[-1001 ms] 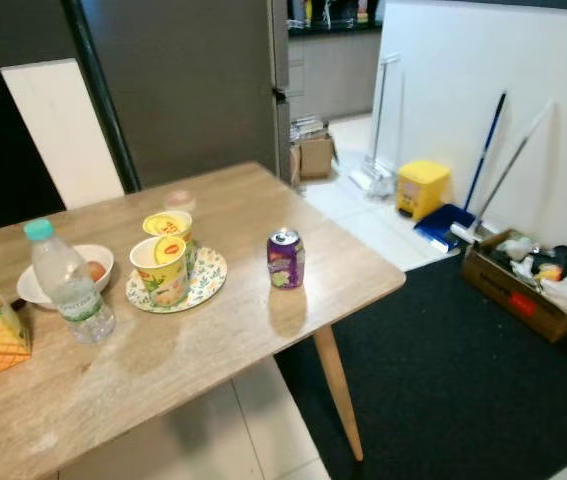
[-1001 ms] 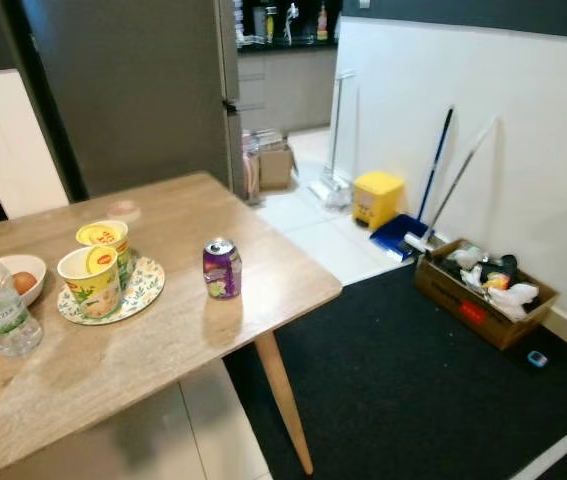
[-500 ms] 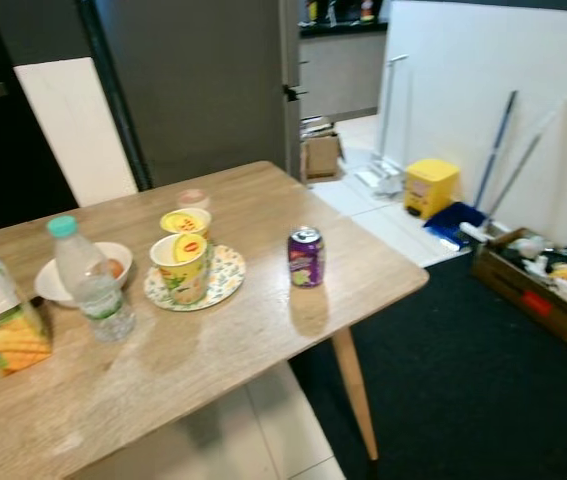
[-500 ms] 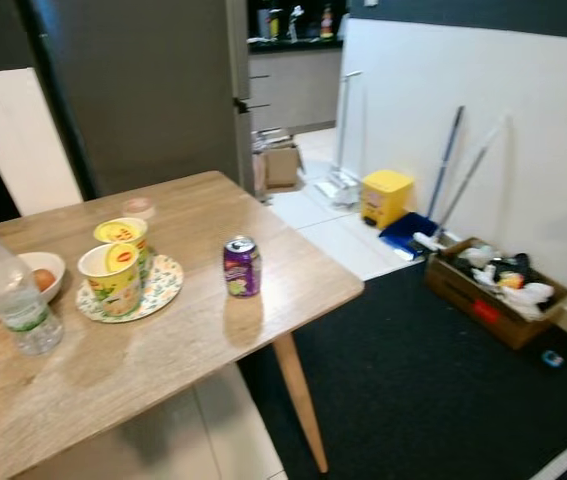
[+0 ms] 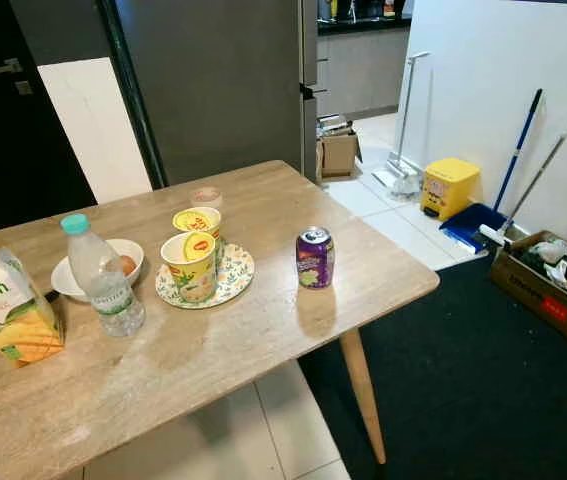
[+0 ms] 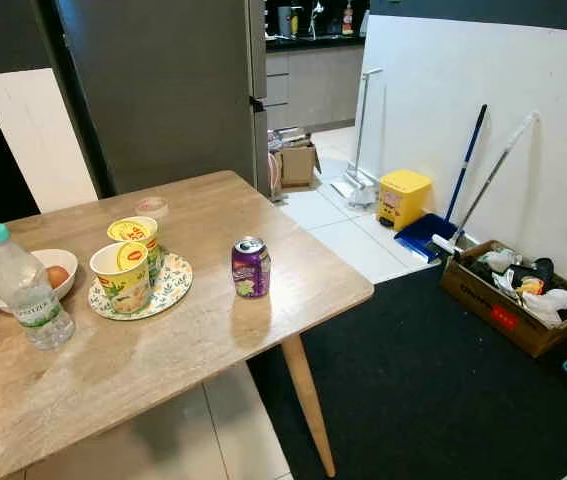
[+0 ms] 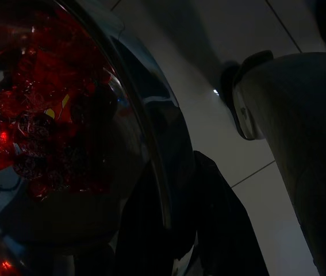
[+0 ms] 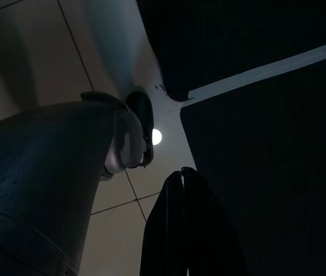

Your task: Restocking fridge

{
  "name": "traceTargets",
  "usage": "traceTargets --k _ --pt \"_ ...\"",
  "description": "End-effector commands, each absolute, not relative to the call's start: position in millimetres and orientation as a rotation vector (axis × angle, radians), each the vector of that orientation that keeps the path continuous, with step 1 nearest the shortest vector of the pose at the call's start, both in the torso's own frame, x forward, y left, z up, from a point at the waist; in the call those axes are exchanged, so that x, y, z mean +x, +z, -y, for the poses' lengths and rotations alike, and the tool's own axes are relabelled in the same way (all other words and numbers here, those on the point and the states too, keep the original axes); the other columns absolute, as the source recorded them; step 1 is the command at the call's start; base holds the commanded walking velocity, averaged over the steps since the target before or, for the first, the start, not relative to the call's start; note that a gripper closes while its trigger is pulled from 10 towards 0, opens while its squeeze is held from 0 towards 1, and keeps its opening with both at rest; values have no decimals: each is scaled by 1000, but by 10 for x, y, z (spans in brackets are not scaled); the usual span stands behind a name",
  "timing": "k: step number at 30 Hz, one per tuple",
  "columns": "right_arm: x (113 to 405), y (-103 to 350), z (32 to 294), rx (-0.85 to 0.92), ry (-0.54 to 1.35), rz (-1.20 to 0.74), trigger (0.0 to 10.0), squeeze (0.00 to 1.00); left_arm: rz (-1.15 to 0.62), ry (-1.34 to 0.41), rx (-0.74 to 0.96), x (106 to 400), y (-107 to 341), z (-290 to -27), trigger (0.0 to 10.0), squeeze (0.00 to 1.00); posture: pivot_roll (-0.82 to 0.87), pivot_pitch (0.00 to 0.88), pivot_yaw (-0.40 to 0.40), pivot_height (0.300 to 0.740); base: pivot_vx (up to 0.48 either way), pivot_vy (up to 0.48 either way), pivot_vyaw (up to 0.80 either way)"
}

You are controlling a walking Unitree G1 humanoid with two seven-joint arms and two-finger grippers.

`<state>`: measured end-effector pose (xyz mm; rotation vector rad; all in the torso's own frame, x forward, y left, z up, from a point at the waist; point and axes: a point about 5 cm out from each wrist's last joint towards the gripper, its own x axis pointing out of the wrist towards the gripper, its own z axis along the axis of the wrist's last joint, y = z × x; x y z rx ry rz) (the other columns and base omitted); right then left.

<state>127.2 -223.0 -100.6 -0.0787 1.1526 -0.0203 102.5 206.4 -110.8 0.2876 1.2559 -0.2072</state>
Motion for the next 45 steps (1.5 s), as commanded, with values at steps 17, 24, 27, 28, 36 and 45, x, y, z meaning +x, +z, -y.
traceTargets --k 17,24,27,28,36,45 --pt "1275 -1004 2229 -75 -17 -1149 10000 0 -1242 -239 275 1067 -1106 -1996 10000 0 -57 0 38 740 0 0 0" --pt "1289 -1001 2225 -72 -19 -1147 10000 0 -1241 -239 270 1081 -1103 -1993 10000 0 -54 0 40 740 0 0 0" --pt "1292 -998 2233 -70 -23 -1143 10000 0 -1242 -239 267 1080 -1103 -1994 10000 0 -58 0 42 740 0 0 0" --pt "1291 -998 2237 -71 -23 -1144 10000 0 -1243 -238 264 1078 -1104 -1994 10000 0 -58 0 42 740 0 0 0" --pt "1275 -989 2294 -84 -25 -1148 10000 0 -1246 -240 233 1068 -1115 -1932 10000 0 -66 0 22 740 0 -205 0" --pt "1247 -1000 2286 -86 -21 -1155 10000 0 -1264 -245 224 997 -1133 -1929 10000 0 -64 4 24 740 0 -409 0"
